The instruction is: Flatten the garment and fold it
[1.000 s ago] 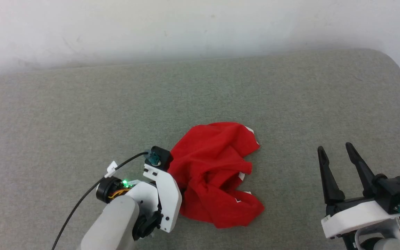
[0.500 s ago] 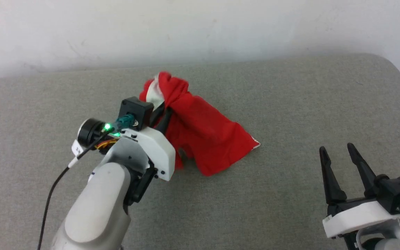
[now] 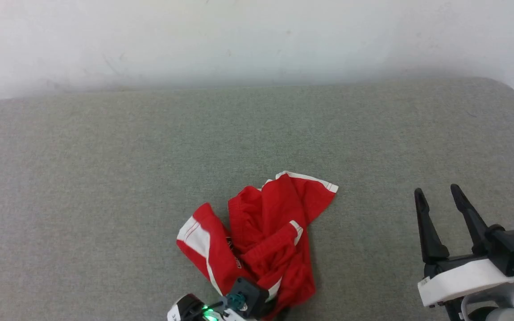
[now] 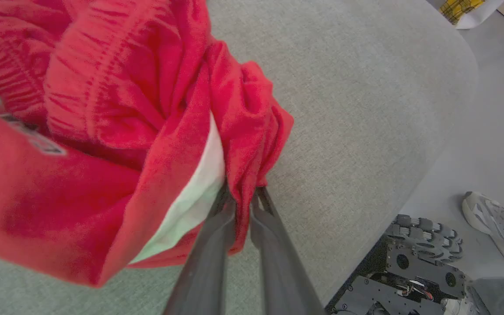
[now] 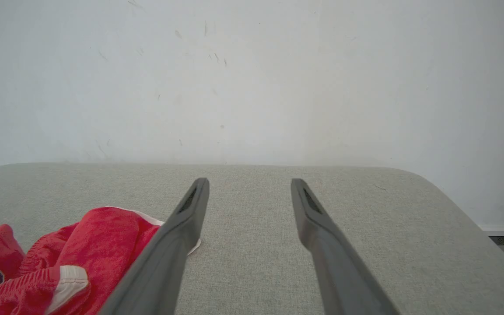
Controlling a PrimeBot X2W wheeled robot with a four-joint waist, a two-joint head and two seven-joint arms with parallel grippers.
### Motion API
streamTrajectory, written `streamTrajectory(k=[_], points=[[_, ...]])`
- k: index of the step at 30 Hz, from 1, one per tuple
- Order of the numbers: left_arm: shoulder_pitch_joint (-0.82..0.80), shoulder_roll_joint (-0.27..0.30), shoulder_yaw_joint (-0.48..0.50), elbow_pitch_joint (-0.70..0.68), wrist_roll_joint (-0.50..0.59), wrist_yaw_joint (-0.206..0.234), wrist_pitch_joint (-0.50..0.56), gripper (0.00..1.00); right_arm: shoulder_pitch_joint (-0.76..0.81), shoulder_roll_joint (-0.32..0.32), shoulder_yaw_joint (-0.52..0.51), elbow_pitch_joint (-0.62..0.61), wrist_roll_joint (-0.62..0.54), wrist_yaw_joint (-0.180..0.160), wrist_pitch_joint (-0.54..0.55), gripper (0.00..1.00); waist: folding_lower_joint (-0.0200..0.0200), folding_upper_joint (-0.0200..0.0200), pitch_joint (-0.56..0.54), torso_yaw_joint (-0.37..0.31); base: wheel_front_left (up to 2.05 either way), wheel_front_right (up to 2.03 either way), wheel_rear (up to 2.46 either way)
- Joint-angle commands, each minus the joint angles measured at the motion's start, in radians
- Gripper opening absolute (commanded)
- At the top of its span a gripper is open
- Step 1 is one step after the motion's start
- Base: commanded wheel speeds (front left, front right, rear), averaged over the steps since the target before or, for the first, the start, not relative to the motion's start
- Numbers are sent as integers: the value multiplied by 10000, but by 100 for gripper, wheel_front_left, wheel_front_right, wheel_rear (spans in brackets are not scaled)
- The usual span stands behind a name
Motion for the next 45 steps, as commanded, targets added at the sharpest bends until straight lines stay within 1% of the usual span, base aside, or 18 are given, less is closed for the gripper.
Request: streamTrajectory(k=[1, 3, 7, 9, 12, 16, 19, 22, 25, 29, 33, 36, 37, 39, 45], points=[[-65, -29, -119, -7, 51, -98, -143, 100, 60, 24, 4, -52, -21, -7, 46, 100, 1, 0, 19, 121, 0, 0, 0], [-126, -128, -241, -78, 118, -179, -497, 100, 37, 24, 58, -69, -46, -7, 76, 100, 1, 0, 12, 191, 0, 0, 0], [-278, -344, -187, -426, 287, -198, -1818, 100, 41, 24, 97, -85, -63, -7, 115, 100, 1, 0, -43, 264, 0, 0, 0], [-267, -419, -59, -575, 345, -94, -2463, 100, 69, 24, 116, -93, -63, -7, 136, 100, 1, 0, -80, 274, 0, 0, 0], [-215, -489, 279, -731, 352, 184, -3237, 100, 113, 24, 138, -94, -55, -7, 147, 100, 1, 0, -122, 283, 0, 0, 0], [-146, -421, 1122, -601, 17, 704, -3598, 100, 180, 24, 137, -99, -47, -7, 177, 100, 1, 0, -188, 291, 0, 0, 0], [-194, -190, 1768, -377, -335, 936, -3481, 100, 237, 24, 104, -99, -39, -7, 203, 100, 1, 0, -223, 344, 0, 0, 0], [-404, 98, 2336, -256, -501, 1050, -3627, 100, 244, 24, 148, -116, -68, -7, 254, 100, 1, 0, -212, 409, 0, 0, 0], [-566, 300, 2951, -122, -589, 1187, -4311, 100, 208, 24, 164, -141, -97, -7, 272, 100, 1, 0, -181, 484, 0, 0, 0], [-502, 445, 3627, 201, -807, 1215, -5392, 100, 192, 24, 219, -144, -116, -7, 290, 100, 1, 0, -161, 580, 0, 0, 0], [-285, 537, 4155, 542, -899, 1279, -5870, 100, 145, 24, 457, -92, -203, -7, 403, 100, 1, 0, -160, 649, 0, 0, 0], [-110, 502, 4512, 520, -880, 1346, -6019, 100, 29, 0, 940, -8, -467, -7, 663, 100, 1, 0, -146, 781, 0, 0, 0], [-63, 465, 4610, 456, -848, 1363, -6044, 100, -47, -108, 1215, 50, -491, -7, 797, 100, 1, 0, -133, 844, 0, 0, 0], [26, 379, 4726, 315, -765, 1338, -6069, 100, -250, -520, 1890, 242, -397, -7, 1225, 100, 1, 0, -84, 987, 0, 0, 0], [143, 2, 4918, -25, -409, 1161, -6082, 100, -1651, -2221, 4362, 1009, 822, -7, 3098, 100, 1, 0, 55, 1400, 0, 0, 0]])
